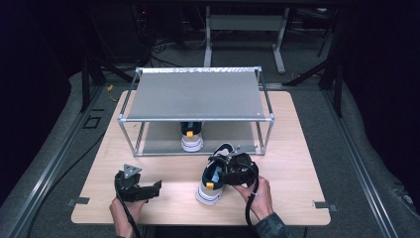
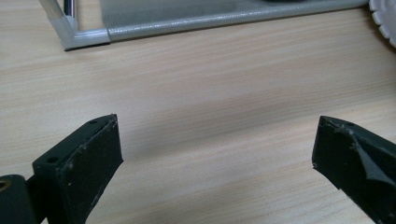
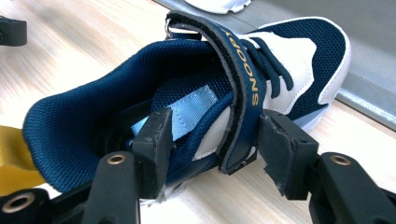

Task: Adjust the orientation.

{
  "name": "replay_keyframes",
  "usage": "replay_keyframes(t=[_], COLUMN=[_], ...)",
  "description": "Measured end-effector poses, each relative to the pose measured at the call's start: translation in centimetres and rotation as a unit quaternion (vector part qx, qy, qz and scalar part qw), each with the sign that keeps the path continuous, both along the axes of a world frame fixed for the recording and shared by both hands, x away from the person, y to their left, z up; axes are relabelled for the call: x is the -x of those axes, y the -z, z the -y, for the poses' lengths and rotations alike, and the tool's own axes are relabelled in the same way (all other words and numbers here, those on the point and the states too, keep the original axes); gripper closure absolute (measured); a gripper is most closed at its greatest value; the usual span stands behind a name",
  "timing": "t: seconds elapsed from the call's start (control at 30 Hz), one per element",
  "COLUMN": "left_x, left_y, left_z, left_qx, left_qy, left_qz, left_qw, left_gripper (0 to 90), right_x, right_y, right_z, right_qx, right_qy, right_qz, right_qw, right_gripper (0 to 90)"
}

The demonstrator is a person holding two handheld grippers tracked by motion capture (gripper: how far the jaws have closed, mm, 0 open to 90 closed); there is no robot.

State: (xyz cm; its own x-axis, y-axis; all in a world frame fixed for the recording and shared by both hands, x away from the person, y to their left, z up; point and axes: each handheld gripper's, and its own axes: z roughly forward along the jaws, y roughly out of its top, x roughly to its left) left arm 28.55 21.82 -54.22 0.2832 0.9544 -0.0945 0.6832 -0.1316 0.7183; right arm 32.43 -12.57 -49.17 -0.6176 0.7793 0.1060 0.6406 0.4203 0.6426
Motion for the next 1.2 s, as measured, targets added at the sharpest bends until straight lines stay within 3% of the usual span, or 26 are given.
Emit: replay_keyframes(t=[0.07, 0.33, 0.6, 1.2], left_x=[0.1, 0.4, 0.4, 0.7], left_y=[0.0, 0.1, 0.3, 0.2], left_z=[0.0, -0.1, -0.2, -0.2], left_qx=[0.001, 0.004, 0.007, 0.011], left_qy=[0.001, -0.001, -0.001, -0.001], left_qz=[0.001, -0.001, -0.002, 0.003], left_qw=[1.0000, 1.0000, 1.0000, 0.9999], left_gripper=[1.5, 1.6, 1.6, 1.6], right_x=[-0.1, -0.2, -0.2, -0.2], right_y=[0.0, -0.1, 0.0, 0.0], right_z=[0.3, 0.8, 1.3, 3.4], right_qx=[-0.007, 0.010, 0.018, 0.028], right_qy=[-0.009, -0.018, -0.010, 0.011], right_qz=[-0.004, 0.001, 0.005, 0.011], right_qw=[0.9999, 0.9998, 0.9998, 0.9995], right_gripper=[45.6, 40.5, 29.0, 25.4])
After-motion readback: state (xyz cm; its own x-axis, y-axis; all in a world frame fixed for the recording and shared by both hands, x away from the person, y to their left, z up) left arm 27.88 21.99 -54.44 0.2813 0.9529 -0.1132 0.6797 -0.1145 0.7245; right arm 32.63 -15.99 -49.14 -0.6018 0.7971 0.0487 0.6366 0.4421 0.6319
